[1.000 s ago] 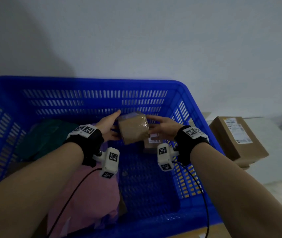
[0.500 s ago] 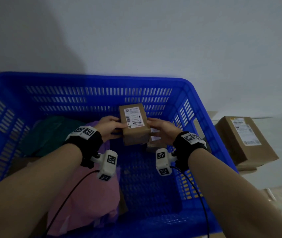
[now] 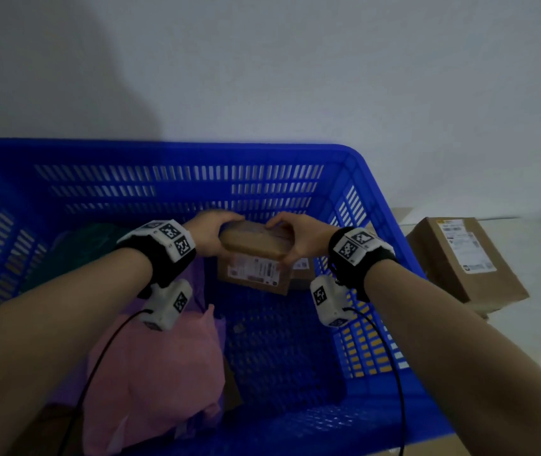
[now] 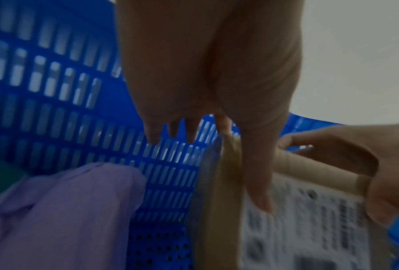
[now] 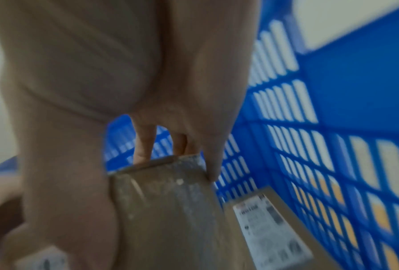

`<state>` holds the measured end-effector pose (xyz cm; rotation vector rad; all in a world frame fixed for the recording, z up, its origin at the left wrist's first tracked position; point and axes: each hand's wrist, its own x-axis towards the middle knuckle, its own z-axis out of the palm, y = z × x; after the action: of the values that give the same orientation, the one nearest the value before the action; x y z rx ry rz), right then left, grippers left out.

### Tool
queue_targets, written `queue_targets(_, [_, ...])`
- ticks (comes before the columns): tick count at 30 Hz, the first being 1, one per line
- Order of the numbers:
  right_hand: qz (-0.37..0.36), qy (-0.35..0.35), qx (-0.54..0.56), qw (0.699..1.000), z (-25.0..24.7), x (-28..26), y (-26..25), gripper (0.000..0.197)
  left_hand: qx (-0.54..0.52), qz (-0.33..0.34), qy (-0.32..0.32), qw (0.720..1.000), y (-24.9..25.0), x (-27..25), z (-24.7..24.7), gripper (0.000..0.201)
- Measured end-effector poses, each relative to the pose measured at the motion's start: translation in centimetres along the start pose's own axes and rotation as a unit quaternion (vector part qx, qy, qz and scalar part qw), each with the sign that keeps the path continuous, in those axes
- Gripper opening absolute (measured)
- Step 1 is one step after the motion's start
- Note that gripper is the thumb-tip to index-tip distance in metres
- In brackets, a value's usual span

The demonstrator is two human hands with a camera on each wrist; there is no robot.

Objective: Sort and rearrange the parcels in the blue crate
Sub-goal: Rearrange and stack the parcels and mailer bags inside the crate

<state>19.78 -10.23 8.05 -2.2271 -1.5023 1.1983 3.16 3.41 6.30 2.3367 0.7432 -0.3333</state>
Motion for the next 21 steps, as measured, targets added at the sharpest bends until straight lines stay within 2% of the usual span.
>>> queue_targets(3, [-0.020, -0.014, -0.068, 0.997, -0.2, -0.1, -0.6, 0.079, 0.045, -0.001, -0.076, 0.996, 1.2, 0.4, -0.2, 0.098])
queue_targets(5, [-0.018, 0.002, -0.060, 0.998, -0.3, -0.2, -0.4, 0.079, 0.051, -0.010, -0.085, 0.995, 1.4, 0.7, -0.2, 0.095])
queue_targets(8, [0.026, 0.126, 0.029, 0.991, -0.1, -0.4, 0.5, 0.075, -0.006, -0.057, -0.062, 0.996, 1.4, 0.9, 0.1, 0.088])
queue_targets(10, [0.083, 0.180, 0.091, 0.976, 0.2, -0.3, 1.3, 0.072, -0.124, -0.108, -0.042, 0.985, 1.3, 0.9, 0.7, 0.086])
queue_targets(12, [0.136, 0.156, 0.113, 0.972, 0.8, 0.0, 2.1, 0.063, -0.264, -0.159, -0.024, 0.951, 1.2, 1.0, 1.6, 0.090])
queue_targets(14, [0.143, 0.109, 0.190, 0.965, 2.1, 0.9, 3.2, 0.049, -0.352, -0.200, -0.012, 0.914, 1.0, 1.1, 2.5, 0.096])
queue_targets(15, [0.134, 0.103, 0.249, 0.954, 2.9, 1.3, 3.5, 0.042, -0.367, -0.211, -0.013, 0.906, 1.0, 1.2, 2.9, 0.095])
queue_targets(17, [0.115, 0.119, 0.325, 0.931, 4.2, 2.0, 3.6, 0.037, -0.353, -0.230, -0.017, 0.907, 1.0, 1.2, 3.6, 0.085])
queue_targets(21, [0.118, 0.098, 0.340, 0.928, 6.0, 3.7, 3.3, 0.032, -0.368, -0.276, -0.024, 0.888, 0.2, 2.0, 4.9, 0.063])
